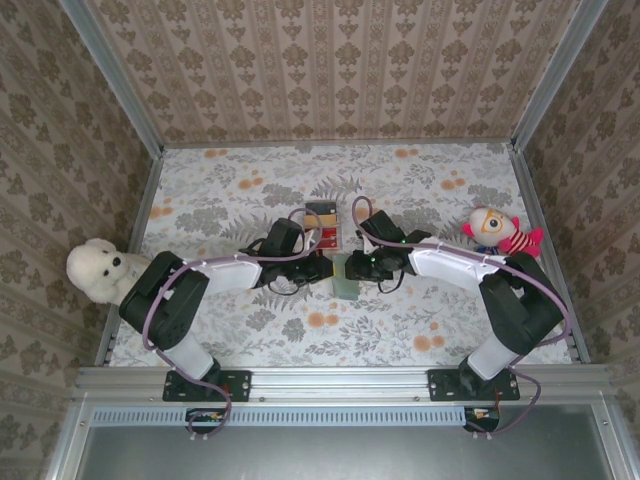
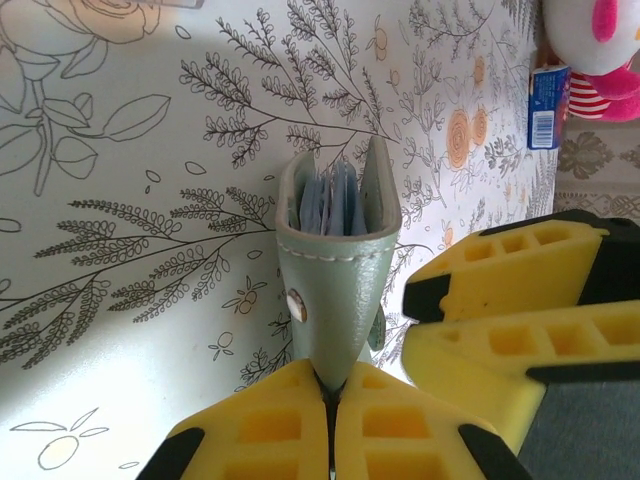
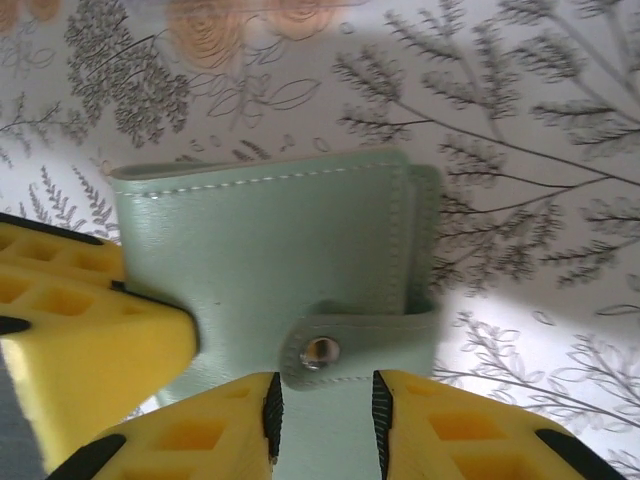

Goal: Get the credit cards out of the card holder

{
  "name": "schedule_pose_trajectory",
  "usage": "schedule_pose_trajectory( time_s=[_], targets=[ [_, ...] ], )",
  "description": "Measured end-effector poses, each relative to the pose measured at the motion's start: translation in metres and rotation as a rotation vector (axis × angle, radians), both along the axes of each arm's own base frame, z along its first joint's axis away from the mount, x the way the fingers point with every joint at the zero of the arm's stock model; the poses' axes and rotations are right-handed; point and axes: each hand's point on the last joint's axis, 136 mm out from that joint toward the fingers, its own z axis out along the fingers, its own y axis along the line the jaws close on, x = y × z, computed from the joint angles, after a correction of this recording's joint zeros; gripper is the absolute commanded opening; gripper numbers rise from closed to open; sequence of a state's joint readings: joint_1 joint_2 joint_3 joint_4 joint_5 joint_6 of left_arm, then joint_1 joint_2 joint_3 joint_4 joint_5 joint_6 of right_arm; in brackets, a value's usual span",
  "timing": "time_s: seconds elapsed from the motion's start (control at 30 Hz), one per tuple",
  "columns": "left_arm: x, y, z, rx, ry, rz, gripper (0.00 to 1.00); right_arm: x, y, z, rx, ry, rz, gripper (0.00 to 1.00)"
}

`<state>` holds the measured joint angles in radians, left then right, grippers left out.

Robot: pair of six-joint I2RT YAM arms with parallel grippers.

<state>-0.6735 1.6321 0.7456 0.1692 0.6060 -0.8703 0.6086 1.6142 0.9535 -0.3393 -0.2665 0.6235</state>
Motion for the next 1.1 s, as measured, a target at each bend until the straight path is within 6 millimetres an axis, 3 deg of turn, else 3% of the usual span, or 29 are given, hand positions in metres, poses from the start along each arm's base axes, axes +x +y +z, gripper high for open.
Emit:
schedule_pose_trajectory(
  time_s=[0.1,0.47,1.03,1.1],
  targets=[
    [0.000,0.000,0.000,-0.002,-0.002,-0.001,0.07,0.002,0.006,-0.006,-0.010,0.014,0.009,0.29],
    [0.001,0.001,-0.003,0.009,0.001,0.005,0.05,0.009,0.001,-0.013,-0.073,0.023,-0.050,0.02],
    [0.004,-0.002,0.000,0.005,-0.029,0.012,0.03,0.016,-0.013,-0.005,-0.113,-0.007,-0.154,0.00],
    [0.003,0.001,-0.004,0.020,-0.012,0.016,0.03,0.018,-0.032,-0.011,-0.186,-0.011,-0.199,0.00]
  ],
)
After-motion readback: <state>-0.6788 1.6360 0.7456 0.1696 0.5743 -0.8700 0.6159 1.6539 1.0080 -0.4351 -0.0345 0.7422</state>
